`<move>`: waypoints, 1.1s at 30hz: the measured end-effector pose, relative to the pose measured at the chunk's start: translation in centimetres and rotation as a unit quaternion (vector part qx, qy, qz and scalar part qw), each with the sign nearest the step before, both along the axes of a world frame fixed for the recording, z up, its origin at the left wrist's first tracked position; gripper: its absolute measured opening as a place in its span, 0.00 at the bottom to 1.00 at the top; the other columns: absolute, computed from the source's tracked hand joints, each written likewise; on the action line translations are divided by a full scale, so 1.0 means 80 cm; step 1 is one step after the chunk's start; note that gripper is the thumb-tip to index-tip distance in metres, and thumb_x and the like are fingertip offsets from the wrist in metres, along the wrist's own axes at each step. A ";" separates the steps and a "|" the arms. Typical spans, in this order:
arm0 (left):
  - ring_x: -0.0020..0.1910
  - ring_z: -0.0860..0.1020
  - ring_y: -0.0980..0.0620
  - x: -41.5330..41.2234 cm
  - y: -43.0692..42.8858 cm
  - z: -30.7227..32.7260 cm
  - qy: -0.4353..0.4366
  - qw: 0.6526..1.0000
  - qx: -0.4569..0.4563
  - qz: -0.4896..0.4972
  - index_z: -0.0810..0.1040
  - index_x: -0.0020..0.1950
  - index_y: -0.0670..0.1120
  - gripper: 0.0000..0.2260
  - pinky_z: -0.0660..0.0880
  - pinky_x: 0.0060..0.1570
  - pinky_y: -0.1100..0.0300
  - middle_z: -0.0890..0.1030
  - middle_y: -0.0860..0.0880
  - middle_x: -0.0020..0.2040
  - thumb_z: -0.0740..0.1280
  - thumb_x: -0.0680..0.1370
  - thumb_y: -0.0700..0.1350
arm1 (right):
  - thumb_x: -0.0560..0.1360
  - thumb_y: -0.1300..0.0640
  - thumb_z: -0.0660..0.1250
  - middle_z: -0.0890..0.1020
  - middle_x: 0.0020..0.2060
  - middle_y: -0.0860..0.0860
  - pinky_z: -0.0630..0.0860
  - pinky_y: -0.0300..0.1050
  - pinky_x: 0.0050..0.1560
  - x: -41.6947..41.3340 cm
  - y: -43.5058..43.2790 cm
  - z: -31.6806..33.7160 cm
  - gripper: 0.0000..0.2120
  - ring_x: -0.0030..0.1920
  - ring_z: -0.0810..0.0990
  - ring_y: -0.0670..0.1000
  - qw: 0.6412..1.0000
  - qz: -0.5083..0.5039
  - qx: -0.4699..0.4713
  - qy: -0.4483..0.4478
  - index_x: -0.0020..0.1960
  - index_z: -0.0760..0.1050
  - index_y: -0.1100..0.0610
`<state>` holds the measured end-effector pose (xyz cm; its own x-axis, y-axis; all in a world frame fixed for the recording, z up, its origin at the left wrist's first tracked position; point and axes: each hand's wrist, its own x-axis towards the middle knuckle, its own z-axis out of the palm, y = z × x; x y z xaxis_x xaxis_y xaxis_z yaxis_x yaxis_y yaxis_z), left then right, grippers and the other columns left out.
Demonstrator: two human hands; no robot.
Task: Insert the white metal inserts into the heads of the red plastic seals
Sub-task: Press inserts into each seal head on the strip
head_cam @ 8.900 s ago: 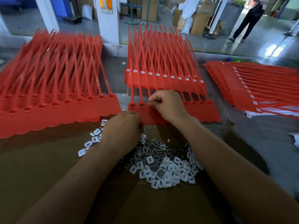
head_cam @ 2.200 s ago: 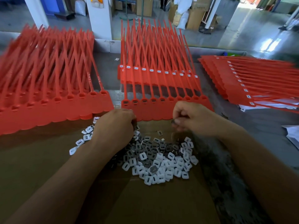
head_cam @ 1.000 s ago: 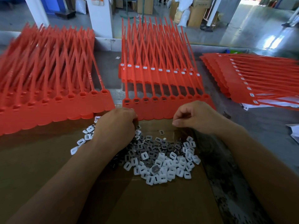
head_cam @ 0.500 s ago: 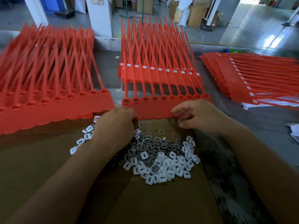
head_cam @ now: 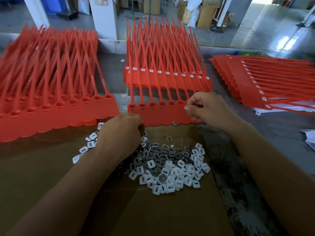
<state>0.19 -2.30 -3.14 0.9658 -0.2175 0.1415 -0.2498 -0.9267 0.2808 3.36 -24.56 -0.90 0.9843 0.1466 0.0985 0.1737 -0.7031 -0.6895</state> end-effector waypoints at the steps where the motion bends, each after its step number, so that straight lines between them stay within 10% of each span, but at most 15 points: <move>1: 0.54 0.76 0.50 0.000 0.000 0.000 0.000 1.000 0.000 0.001 0.79 0.55 0.46 0.15 0.73 0.51 0.56 0.79 0.51 0.58 0.57 0.75 0.36 | 0.74 0.60 0.68 0.81 0.31 0.48 0.74 0.30 0.30 0.006 0.001 0.000 0.07 0.28 0.79 0.39 1.000 -0.006 0.005 -0.003 0.38 0.73 0.54; 6: 0.54 0.76 0.49 -0.001 0.000 0.000 -0.004 1.000 -0.004 -0.003 0.79 0.54 0.45 0.14 0.74 0.51 0.55 0.79 0.50 0.57 0.58 0.74 0.36 | 0.70 0.65 0.71 0.80 0.33 0.50 0.79 0.39 0.36 0.030 0.009 -0.001 0.11 0.32 0.80 0.47 0.998 -0.051 0.024 0.003 0.38 0.73 0.51; 18: 0.55 0.76 0.50 0.001 0.002 -0.002 -0.011 1.000 0.006 -0.013 0.79 0.55 0.46 0.14 0.73 0.52 0.56 0.79 0.50 0.57 0.59 0.75 0.37 | 0.72 0.62 0.70 0.77 0.35 0.43 0.64 0.17 0.34 0.048 0.006 -0.009 0.05 0.37 0.73 0.36 0.996 -0.048 -0.064 -0.034 0.47 0.82 0.57; 33: 0.54 0.76 0.50 -0.001 0.002 0.000 -0.011 1.000 0.007 -0.009 0.79 0.55 0.45 0.14 0.73 0.52 0.56 0.79 0.50 0.57 0.58 0.75 0.37 | 0.72 0.60 0.70 0.78 0.41 0.46 0.69 0.40 0.49 0.056 0.016 -0.008 0.04 0.47 0.76 0.46 0.992 -0.067 -0.096 0.042 0.46 0.82 0.56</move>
